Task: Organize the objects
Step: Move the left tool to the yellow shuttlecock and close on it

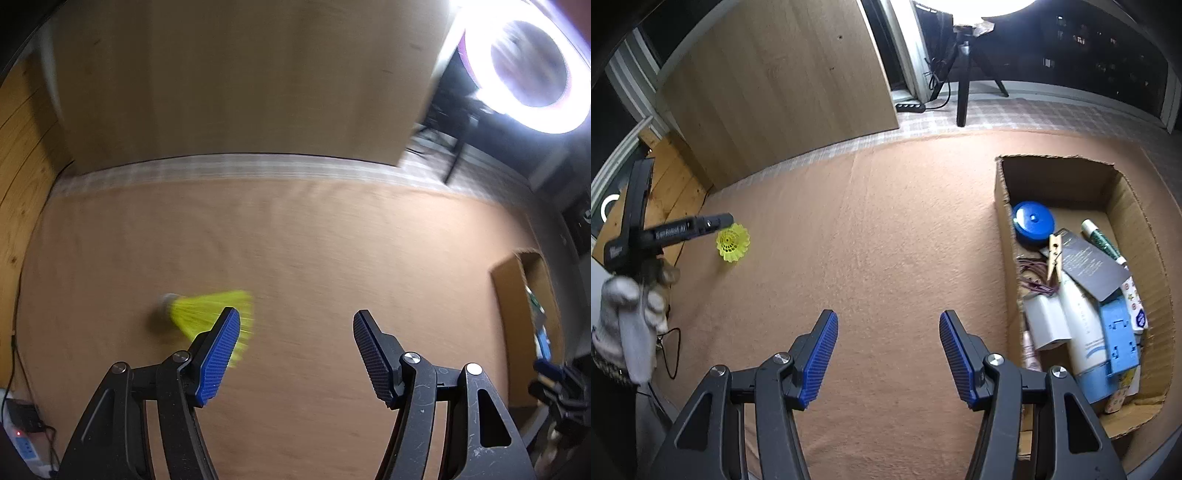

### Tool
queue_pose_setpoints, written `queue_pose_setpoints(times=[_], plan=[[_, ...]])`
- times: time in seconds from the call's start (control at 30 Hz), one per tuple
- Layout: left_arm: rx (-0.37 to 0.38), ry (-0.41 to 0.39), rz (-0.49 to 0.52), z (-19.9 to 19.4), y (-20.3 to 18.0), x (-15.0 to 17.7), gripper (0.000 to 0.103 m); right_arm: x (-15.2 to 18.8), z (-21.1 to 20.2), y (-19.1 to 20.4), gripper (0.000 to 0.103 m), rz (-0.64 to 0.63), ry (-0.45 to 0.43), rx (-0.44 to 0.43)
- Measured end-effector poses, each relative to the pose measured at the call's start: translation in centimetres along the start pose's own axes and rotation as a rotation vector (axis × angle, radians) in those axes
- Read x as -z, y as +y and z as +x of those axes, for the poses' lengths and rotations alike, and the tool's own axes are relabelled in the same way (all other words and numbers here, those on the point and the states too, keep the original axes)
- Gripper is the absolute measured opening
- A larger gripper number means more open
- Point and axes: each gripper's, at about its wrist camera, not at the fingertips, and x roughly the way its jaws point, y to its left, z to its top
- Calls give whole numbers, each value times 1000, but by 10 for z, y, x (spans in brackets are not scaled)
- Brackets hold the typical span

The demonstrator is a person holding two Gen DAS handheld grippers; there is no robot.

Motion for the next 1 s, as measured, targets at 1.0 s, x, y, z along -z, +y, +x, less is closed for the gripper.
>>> queue_pose_setpoints(times=[1.0], plan=[[62,152,-300,73,119,-9,28,4,13,16,53,6,33,39]])
